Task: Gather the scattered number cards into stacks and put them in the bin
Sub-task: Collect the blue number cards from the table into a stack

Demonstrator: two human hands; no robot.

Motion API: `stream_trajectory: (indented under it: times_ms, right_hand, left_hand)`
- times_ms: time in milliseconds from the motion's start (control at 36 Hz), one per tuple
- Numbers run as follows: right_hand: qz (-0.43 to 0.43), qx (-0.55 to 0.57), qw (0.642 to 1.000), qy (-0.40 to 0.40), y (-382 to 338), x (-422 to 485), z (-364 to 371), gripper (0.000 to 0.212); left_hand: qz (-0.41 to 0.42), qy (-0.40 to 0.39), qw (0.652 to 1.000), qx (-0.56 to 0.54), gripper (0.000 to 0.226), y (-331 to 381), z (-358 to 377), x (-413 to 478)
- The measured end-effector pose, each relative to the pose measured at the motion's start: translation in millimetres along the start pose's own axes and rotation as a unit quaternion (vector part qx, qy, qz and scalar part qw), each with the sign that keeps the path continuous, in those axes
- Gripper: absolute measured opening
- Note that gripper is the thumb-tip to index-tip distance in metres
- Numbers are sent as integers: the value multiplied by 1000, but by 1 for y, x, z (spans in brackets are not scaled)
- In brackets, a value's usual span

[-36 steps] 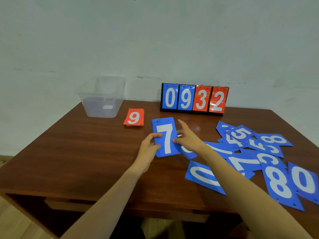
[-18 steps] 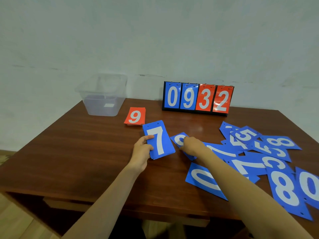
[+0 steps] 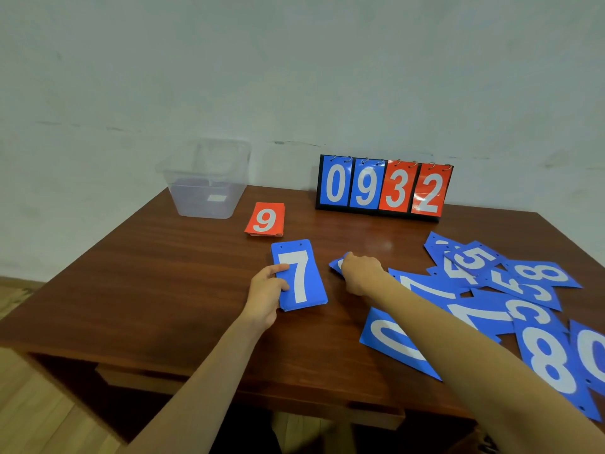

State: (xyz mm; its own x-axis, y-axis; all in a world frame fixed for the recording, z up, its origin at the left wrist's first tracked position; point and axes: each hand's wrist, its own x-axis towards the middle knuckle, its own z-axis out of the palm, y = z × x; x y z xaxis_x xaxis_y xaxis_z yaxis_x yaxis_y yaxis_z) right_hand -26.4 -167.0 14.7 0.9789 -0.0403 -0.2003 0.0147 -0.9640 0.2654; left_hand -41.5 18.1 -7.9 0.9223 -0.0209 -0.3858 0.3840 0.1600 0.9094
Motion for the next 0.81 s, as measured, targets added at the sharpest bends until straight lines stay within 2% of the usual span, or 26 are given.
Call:
stream_trajectory:
  times_ms: [111,222,306,361,417,472,528,556,583,667,806]
  right_hand:
    - [-6,-13,999,31,-1,-2,6,51]
    - [-20,-20,998,62,2,-2,4,35]
    - [1,36,995,97,9,-3,-6,30]
    - [19,122,983,137,18,-4,-15,33]
    - [20,246,944,219,28,-8,-22,30]
    - [-24,374,871,318,36,-16,-23,24]
    - [-89,459,812,350,40,-26,-21,22]
    - [-124,480,797,346,41,-31,-18,23]
    - [-156,482,795,335,43,-35,-13,23]
    - [-213,425,828,296,53,-40,8,20]
    - [-219,428,845,233,70,-56,28,19]
  left_hand:
    - [2,-10,1000,-3,40,2,-2,-2]
    - [6,-15,1000,-4,40,3,-3,-5]
    - [5,-14,1000,7,40,2,-4,-6]
    - [6,-10,1000,15,39,3,-5,-6]
    - [3,-4,1000,24,39,4,-5,-5]
    - [-3,-3,999,32,38,5,-4,-5]
    - [-8,-11,999,33,36,6,0,-6]
    - [-9,-19,999,34,35,6,3,-7]
    - [-9,-27,999,35,34,7,7,-8]
    - [-12,-50,998,22,30,9,22,-13]
    - [-22,-73,997,8,26,10,49,-19]
